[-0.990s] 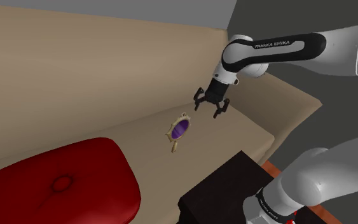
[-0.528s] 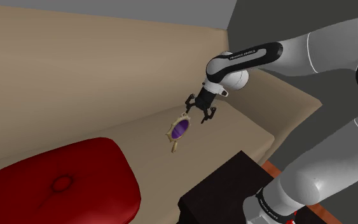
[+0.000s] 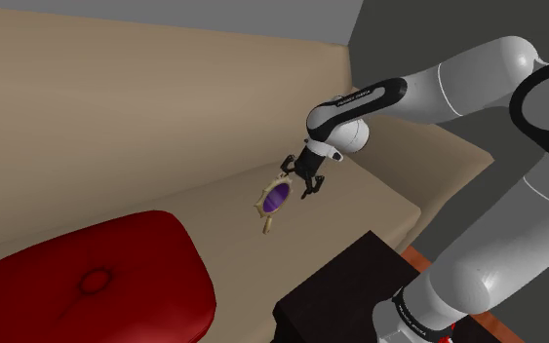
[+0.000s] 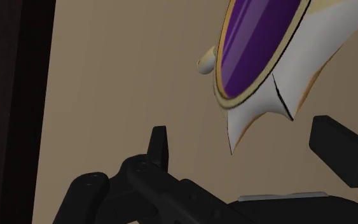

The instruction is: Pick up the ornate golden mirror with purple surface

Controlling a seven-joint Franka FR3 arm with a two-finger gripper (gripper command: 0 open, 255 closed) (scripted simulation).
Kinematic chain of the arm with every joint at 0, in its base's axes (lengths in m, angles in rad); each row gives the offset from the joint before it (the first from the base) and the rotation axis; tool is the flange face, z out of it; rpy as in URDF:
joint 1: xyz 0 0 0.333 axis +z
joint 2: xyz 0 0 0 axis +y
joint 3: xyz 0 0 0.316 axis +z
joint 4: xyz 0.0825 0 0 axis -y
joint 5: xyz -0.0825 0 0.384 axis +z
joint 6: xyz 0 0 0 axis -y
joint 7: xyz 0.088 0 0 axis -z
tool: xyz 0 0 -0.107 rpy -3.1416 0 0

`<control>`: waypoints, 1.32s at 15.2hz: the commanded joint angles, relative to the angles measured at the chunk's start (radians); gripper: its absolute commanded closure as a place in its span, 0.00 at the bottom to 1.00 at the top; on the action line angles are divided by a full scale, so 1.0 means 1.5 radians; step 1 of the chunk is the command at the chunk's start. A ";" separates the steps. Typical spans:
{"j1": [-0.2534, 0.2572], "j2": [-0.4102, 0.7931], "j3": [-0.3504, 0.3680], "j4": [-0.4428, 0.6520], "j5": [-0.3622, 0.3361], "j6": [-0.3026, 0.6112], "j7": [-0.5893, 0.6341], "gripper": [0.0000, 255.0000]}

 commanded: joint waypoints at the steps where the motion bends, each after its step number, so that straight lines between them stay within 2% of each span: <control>1: 0.001 0.021 0.002 -0.002 0.010 0.022 -0.011 0.00; 3: 0.001 0.021 0.002 -0.002 0.010 0.022 -0.011 0.00; 4: 0.001 0.020 0.002 -0.002 0.010 0.021 -0.011 1.00; 13: 0.001 0.021 0.002 -0.002 0.010 0.022 -0.011 1.00; 20: -0.002 -0.029 -0.002 0.010 -0.015 -0.036 0.021 1.00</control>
